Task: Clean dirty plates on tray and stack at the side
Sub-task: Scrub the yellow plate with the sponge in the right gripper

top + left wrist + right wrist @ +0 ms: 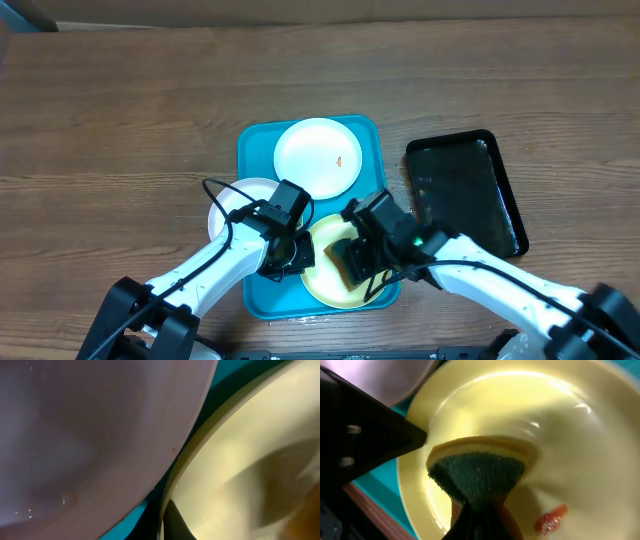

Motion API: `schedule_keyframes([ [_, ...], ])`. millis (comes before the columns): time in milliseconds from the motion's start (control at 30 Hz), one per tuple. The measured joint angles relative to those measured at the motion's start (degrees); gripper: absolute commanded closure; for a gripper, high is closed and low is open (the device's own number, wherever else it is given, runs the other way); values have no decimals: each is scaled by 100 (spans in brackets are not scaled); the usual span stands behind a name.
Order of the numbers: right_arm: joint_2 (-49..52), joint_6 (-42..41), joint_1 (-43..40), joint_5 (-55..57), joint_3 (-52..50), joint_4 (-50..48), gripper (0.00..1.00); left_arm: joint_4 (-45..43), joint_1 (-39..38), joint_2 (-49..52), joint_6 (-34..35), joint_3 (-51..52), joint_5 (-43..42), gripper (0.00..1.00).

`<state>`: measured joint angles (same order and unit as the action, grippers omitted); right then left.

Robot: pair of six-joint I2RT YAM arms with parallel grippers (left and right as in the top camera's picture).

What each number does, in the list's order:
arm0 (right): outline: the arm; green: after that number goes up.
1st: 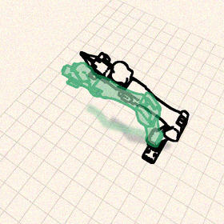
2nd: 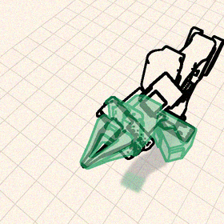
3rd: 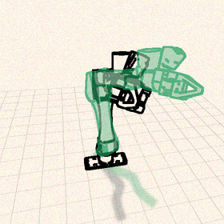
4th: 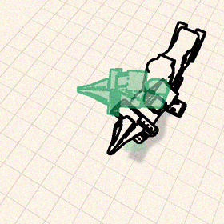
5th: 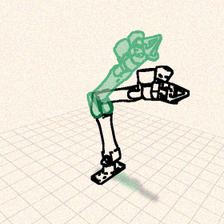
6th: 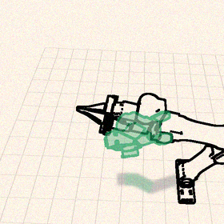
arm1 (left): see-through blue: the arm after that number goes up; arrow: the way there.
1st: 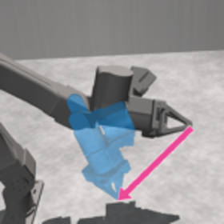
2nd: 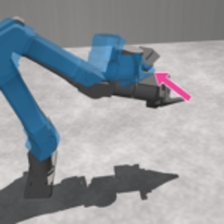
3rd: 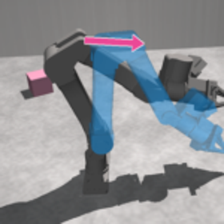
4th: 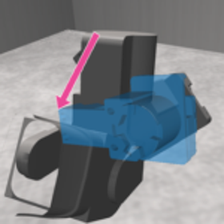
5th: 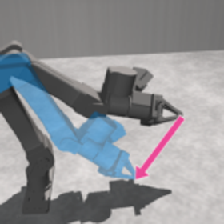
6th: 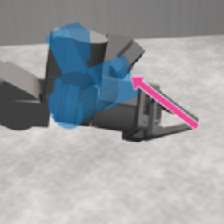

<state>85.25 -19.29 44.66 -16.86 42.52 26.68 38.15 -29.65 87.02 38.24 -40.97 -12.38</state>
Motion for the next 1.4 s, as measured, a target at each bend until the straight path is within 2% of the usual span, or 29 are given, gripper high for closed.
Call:
schedule_keyframes([
  [133,538,-181,168,214,2,-44,96,7,0,4,63,0,2,96],
  [333,702,-1176,155,588,203,273,96,76,-17,13,83,-22,35,96],
  [500,695,-1886,-249,1110,313,588,96,118,-46,22,133,-44,59,96],
  [667,664,-2216,-625,1443,352,774,96,153,-72,26,251,-70,96,96],
  [1067,673,-2253,-730,2059,1213,2446,96,153,-76,28,352,-103,76,96],
  [1267,50,-1709,-1145,2621,1648,2977,96,317,-72,26,361,-103,234,96],
  [1400,-391,-1445,-1515,2651,1840,2988,96,317,-72,26,361,-103,236,96],
])
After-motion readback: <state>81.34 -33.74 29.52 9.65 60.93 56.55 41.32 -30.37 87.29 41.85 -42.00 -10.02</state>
